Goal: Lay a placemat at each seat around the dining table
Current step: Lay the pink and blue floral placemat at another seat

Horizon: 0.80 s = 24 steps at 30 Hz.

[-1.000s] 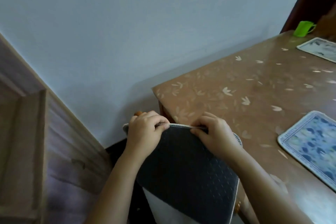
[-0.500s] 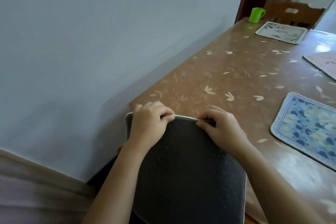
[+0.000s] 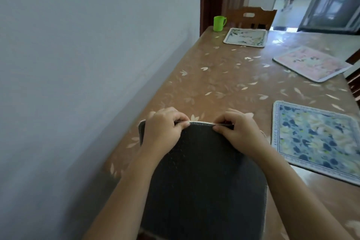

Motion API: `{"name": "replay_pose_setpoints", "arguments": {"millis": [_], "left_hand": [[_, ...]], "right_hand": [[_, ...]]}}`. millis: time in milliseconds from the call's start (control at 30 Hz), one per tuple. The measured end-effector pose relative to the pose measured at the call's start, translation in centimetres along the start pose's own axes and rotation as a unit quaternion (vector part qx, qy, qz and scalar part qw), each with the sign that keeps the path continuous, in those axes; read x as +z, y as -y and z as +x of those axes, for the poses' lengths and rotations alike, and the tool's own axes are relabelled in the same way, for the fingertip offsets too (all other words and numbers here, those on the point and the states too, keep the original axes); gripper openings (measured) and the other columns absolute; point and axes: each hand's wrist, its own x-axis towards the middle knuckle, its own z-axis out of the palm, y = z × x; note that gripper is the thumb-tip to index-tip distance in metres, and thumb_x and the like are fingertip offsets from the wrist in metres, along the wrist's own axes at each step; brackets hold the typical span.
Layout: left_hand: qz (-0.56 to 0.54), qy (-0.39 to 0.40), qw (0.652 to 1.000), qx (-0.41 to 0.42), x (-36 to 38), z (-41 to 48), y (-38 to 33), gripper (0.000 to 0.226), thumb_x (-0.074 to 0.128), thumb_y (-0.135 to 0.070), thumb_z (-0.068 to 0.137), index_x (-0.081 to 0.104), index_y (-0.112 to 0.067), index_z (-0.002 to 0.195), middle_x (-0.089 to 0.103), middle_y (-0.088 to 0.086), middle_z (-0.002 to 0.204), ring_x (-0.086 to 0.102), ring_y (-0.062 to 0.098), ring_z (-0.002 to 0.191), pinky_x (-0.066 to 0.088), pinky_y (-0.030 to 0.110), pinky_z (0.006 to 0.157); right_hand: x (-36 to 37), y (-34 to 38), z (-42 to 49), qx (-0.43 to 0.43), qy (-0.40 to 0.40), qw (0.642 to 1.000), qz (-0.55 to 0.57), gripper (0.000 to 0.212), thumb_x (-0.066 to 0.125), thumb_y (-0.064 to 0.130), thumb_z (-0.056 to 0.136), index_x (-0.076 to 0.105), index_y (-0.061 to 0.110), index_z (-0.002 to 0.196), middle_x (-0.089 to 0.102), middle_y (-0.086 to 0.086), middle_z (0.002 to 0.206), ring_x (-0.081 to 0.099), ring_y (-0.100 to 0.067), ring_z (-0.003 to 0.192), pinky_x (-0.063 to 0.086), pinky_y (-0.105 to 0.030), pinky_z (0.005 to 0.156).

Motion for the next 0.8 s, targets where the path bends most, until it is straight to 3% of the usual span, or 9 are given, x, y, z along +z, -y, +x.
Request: {"name": "replay_pose_setpoints", "arguments": {"millis": [133,267,400,533,667,800], "left_hand": [[-0.020,0.027,0.999,0.019,2.2,4.2,-0.9,0.005,0.066,-0.018,0.081,0.070,-0.021,0.080,0.065,-0.005,0.083,0.056,0.017,0.085,0.040,0.041,0.085],[-0.037,-0.031,0.996,0.075,3.6,7.6,-2.0,0.004,0.068,-0.013,0.079,0.070,-0.014,0.082,0.067,0.003,0.083,0.059,0.023,0.082,0.044,0.048,0.080],[-0.032,-0.064,0.989,0.131,5.6,7.7,-1.3,0.006,0.069,-0.012,0.076,0.069,-0.016,0.081,0.067,0.001,0.078,0.058,0.021,0.076,0.046,0.043,0.069],[-0.060,-0.003,0.992,0.107,9.7,3.8,2.1,0.009,0.075,-0.010,0.070,0.071,-0.014,0.078,0.067,0.002,0.076,0.060,0.020,0.078,0.045,0.041,0.071],[-0.053,0.100,0.992,0.063,13.5,-1.2,6.3,0.009,0.076,-0.011,0.070,0.071,-0.012,0.078,0.068,0.001,0.076,0.062,0.023,0.077,0.040,0.034,0.071],[-0.075,0.184,0.980,0.021,15.9,-5.1,8.9,0.007,0.073,-0.012,0.074,0.069,-0.011,0.080,0.064,0.002,0.078,0.058,0.022,0.078,0.048,0.047,0.070]], "right_hand": [[-1.5,-1.5,2.5,0.043,-0.037,0.998,-0.037,0.004,0.067,0.010,0.078,0.067,0.013,0.081,0.054,0.007,0.079,0.054,-0.017,0.082,0.039,-0.024,0.072],[-3.2,-1.8,4.3,0.026,-0.142,0.986,-0.085,0.003,0.065,0.010,0.079,0.067,0.011,0.081,0.058,0.000,0.083,0.054,-0.020,0.080,0.044,-0.033,0.073],[-2.3,-2.9,3.4,0.007,-0.212,0.970,-0.122,0.002,0.066,0.006,0.077,0.065,0.008,0.078,0.062,-0.007,0.081,0.056,-0.025,0.076,0.046,-0.039,0.070],[2.2,-5.8,-0.4,0.072,-0.182,0.976,-0.091,0.003,0.068,0.003,0.075,0.066,0.005,0.077,0.063,-0.011,0.078,0.058,-0.032,0.077,0.048,-0.041,0.068],[8.0,-8.2,-4.9,0.163,-0.111,0.978,-0.072,0.000,0.066,0.006,0.078,0.066,0.006,0.078,0.063,-0.008,0.081,0.057,-0.027,0.080,0.043,-0.032,0.066],[11.9,-9.5,-8.2,0.227,-0.068,0.971,-0.040,0.002,0.065,0.005,0.079,0.065,0.005,0.080,0.062,-0.009,0.085,0.057,-0.026,0.083,0.048,-0.036,0.073]]}}
